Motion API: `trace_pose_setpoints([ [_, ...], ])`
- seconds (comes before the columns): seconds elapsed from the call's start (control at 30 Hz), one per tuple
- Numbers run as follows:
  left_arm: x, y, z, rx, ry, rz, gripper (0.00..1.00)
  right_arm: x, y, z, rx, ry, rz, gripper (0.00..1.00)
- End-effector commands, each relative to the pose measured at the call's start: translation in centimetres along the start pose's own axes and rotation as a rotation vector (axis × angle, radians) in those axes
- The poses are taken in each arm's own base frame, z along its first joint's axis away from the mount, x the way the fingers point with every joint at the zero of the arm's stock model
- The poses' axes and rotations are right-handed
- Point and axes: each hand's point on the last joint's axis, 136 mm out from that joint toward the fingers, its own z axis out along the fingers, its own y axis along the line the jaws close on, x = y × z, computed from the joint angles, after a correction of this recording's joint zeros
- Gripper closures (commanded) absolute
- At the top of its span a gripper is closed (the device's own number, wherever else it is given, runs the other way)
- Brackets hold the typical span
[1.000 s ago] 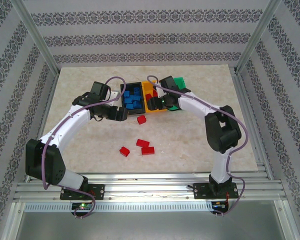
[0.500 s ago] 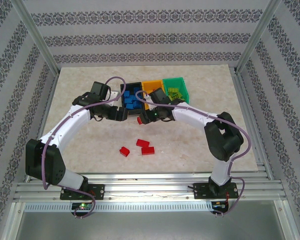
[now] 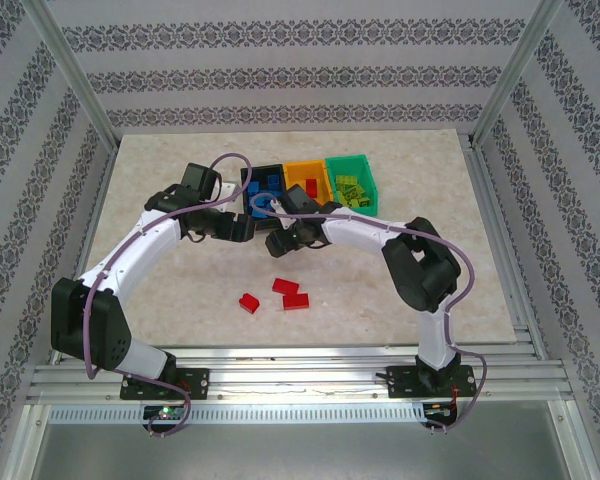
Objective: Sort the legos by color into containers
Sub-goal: Pick up the lego from the center of the table.
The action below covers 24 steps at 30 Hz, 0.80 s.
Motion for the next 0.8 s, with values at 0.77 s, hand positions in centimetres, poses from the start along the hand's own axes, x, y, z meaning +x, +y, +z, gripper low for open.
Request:
trace_pose_setpoints([
  [0.77,0.1,0.6,-0.3,-0.017,0.017,0.004,0.15,0.3,-0.2,3.2,0.029,0.06,-0.009,0.44],
])
